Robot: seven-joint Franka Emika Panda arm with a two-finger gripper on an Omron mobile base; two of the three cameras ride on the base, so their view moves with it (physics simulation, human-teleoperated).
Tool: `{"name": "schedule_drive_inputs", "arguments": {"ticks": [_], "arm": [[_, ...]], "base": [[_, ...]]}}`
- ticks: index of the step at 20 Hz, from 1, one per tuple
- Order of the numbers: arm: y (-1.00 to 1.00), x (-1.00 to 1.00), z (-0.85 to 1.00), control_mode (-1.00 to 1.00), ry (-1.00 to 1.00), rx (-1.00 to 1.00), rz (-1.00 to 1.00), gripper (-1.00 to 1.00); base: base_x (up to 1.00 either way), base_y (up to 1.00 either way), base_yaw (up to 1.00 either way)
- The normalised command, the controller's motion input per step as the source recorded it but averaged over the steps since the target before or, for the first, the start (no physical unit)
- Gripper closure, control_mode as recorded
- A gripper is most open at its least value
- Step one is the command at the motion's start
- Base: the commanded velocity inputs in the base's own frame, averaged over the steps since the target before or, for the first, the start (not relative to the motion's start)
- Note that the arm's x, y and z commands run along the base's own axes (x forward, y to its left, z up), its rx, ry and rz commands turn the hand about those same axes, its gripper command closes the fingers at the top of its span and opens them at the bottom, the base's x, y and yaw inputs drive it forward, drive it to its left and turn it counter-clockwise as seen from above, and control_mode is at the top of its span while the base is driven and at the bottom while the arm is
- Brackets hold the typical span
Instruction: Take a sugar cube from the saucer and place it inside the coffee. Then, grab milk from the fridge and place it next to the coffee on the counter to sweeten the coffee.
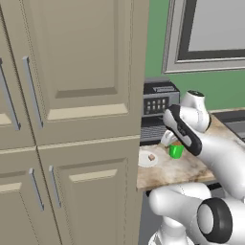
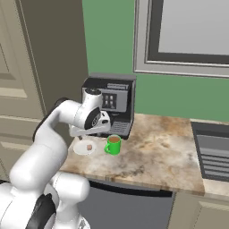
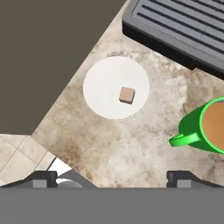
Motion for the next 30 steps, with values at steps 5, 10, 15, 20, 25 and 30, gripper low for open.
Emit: {"name": "schedule_drive_inputs", "arguments": {"ticks": [5, 10, 15, 20, 25, 30], "arm": [[0.11, 0.18, -0.38, -1.0, 0.03, 0.0, 0.05, -1.0], [0.08, 0.21, -0.46, -1.0, 0.03, 0.0, 0.06, -1.0], [0.06, 0.15, -0.38, -1.0, 0.01, 0.0, 0.04, -1.0], [0.02, 0.09, -0.3, -1.0, 0.03, 0.0, 0.03, -1.0], [0.03, 0.12, -0.14, -1.0, 0.0, 0.0, 0.0, -1.0], [0.14, 0.15, -0.19, -1.0, 0.0, 0.0, 0.0, -1.0]], "base": [[0.0, 0.0, 0.0], [0.0, 0.0, 0.0], [0.0, 0.0, 0.0], [0.0, 0.0, 0.0], [0.0, 0.0, 0.0], [0.0, 0.0, 0.0]]}}
